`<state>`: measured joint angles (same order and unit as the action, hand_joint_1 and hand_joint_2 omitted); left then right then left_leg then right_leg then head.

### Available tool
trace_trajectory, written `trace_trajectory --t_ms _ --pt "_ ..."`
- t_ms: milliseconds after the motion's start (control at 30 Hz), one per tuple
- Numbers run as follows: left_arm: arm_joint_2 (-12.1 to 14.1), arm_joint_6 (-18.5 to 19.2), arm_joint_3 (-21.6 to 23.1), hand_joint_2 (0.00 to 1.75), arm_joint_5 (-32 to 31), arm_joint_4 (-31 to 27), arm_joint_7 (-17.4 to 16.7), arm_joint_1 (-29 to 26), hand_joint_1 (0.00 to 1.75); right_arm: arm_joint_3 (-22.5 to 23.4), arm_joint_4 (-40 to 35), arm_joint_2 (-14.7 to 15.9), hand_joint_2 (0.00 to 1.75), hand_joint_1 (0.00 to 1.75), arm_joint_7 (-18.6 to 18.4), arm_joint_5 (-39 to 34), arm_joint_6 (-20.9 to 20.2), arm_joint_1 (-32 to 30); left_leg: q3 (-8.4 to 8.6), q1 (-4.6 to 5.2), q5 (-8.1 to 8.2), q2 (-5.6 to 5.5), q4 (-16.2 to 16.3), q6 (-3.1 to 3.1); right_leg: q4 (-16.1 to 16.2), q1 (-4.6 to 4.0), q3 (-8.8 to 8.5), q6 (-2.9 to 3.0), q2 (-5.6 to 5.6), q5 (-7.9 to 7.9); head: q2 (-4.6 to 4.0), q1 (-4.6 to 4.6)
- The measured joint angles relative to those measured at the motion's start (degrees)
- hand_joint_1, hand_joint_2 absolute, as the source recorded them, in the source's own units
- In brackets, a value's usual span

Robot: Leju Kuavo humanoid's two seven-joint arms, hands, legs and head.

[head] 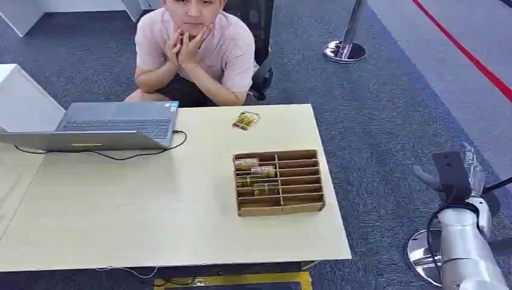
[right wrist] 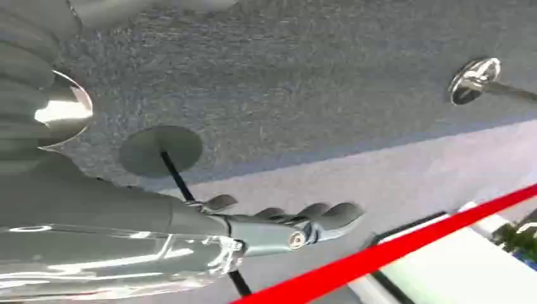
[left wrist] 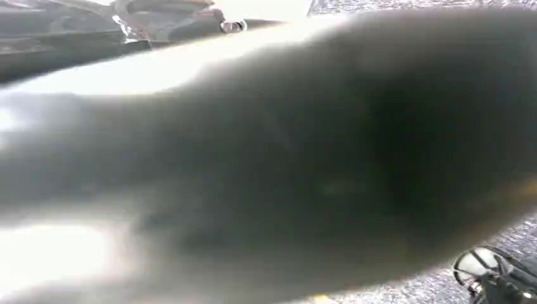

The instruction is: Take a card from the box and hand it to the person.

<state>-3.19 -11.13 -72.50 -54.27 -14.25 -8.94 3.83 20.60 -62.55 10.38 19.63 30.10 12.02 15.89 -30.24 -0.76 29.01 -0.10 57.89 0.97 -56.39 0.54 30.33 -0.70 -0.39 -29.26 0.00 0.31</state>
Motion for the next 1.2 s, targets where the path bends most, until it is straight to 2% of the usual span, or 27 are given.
trace_trajectory --t_ms 233,300,433,467,500,533,633,733,767,800,933,1033,1133,1200 --pt "-0.1 0.1 0.0 0.0 -0.3 0.0 0.0 0.0 0.0 -6.2 -12.6 0.1 1.75 0.03 -1.6 0.2 -1.5 -6.3 -0.01 0.0 0.0 -0.04 0.0 0.0 0.0 0.0 0.0 0.0 0.0 0.0 0.0 -0.02" --pt "-0.1 0.2 0.0 0.0 -0.3 0.0 0.0 0.0 0.0 -8.3 -16.1 0.1 1.75 0.26 -1.9 0.7 -2.2 -7.8 0.0 0.0 0.0 -0.04 0.0 0.0 0.0 0.0 0.01 0.0 0.0 0.0 0.0 -0.02" --pt "-0.2 0.2 -0.1 0.0 -0.3 0.0 0.0 0.0 0.0 -12.2 -21.8 0.1 1.75 0.56 -2.5 2.2 -3.1 -9.5 0.01 0.0 0.0 -0.03 0.0 0.0 0.0 0.0 0.01 0.0 0.02 0.0 -0.02 -0.04" --pt "-0.2 0.2 -0.1 0.0 -0.3 0.0 0.0 0.0 0.0 -12.8 -22.6 0.0 1.75 0.7 -2.8 2.4 -3.3 -9.7 0.01 0.0 0.0 -0.03 0.0 0.0 0.0 -0.01 0.0 0.0 0.0 0.0 0.0 -0.02" --pt "-0.2 0.2 -0.4 0.0 -0.3 0.0 0.0 0.0 0.0 -13.8 -23.8 0.0 1.75 0.75 -3.2 3.1 -3.5 -10.3 -0.01 0.0 0.0 -0.05 0.0 0.0 0.0 -0.01 -0.02 0.0 -0.03 0.0 -0.02 0.0" --pt "-0.2 0.2 -0.6 0.0 -0.3 0.0 0.0 -0.1 0.0 -15.3 -25.8 0.1 1.75 0.72 -3.4 4.0 -4.0 -11.2 -0.02 0.0 0.0 -0.07 0.0 0.0 0.0 -0.01 -0.01 0.0 -0.02 0.0 0.0 0.0" --pt "-0.2 0.1 -1.0 0.0 -0.2 0.0 -0.4 0.1 0.0 -22.2 -32.2 0.1 1.75 0.77 -4.9 6.8 -5.7 -12.5 -0.01 0.0 0.0 0.02 0.0 0.0 0.0 -0.01 0.01 0.0 0.03 0.0 0.0 0.0" --pt "-0.2 -0.1 -1.6 0.0 0.0 0.0 -1.3 0.5 0.0 -29.5 -37.0 0.4 1.75 1.05 -7.9 10.6 -9.0 -11.9 0.02 -0.02 0.0 0.02 0.0 0.01 0.0 -0.03 0.01 0.03 0.03 -0.02 0.0 -0.04" --pt "-0.3 -0.1 -1.9 0.0 0.0 0.0 -1.3 0.5 0.0 -31.5 -37.8 0.6 1.75 1.41 -8.5 11.0 -9.8 -11.5 0.0 -0.02 -0.01 -0.03 0.0 0.01 0.0 -0.03 0.0 0.03 -0.02 -0.02 0.0 -0.02" --pt "-0.3 -0.1 -1.9 0.0 0.0 0.0 -1.4 0.4 0.0 -32.8 -37.9 0.7 1.75 1.5 -8.8 11.3 -10.2 -11.3 -0.01 -0.02 -0.01 -0.04 0.0 0.01 0.0 -0.03 0.0 0.03 -0.02 -0.02 0.0 -0.02" --pt "-0.5 -0.1 -2.3 0.0 0.0 0.0 -1.2 0.5 0.0 -39.2 -37.7 1.2 1.75 1.52 -9.2 11.6 -11.5 -9.3 -0.01 -0.01 -0.01 0.0 0.0 0.02 0.0 -0.02 -0.02 0.03 0.02 -0.02 -0.02 -0.02" --pt "-0.6 -0.1 -2.3 0.0 0.0 0.0 -1.0 0.4 0.0 -43.6 -36.4 1.2 1.75 1.52 -11.1 12.1 -12.1 -7.2 -0.01 -0.01 -0.01 -0.01 0.0 0.02 0.0 -0.02 -0.02 0.02 0.01 -0.02 0.0 -0.02" --pt "-0.7 -0.1 -2.3 0.0 0.0 0.0 -1.0 0.3 0.0 -46.4 -35.1 1.2 1.75 1.52 -12.0 12.1 -12.0 -5.6 -0.01 -0.01 -0.01 -0.02 0.0 0.02 0.0 -0.02 -0.01 0.02 -0.01 -0.02 0.0 -0.02" --pt "-0.7 0.0 -2.3 0.0 0.0 0.0 -1.0 0.2 0.0 -47.6 -34.6 1.2 1.75 1.17 -12.2 12.1 -11.9 -5.0 -0.01 -0.01 -0.01 -0.02 0.0 0.02 0.0 -0.02 -0.01 0.02 0.0 -0.02 0.0 -0.04"
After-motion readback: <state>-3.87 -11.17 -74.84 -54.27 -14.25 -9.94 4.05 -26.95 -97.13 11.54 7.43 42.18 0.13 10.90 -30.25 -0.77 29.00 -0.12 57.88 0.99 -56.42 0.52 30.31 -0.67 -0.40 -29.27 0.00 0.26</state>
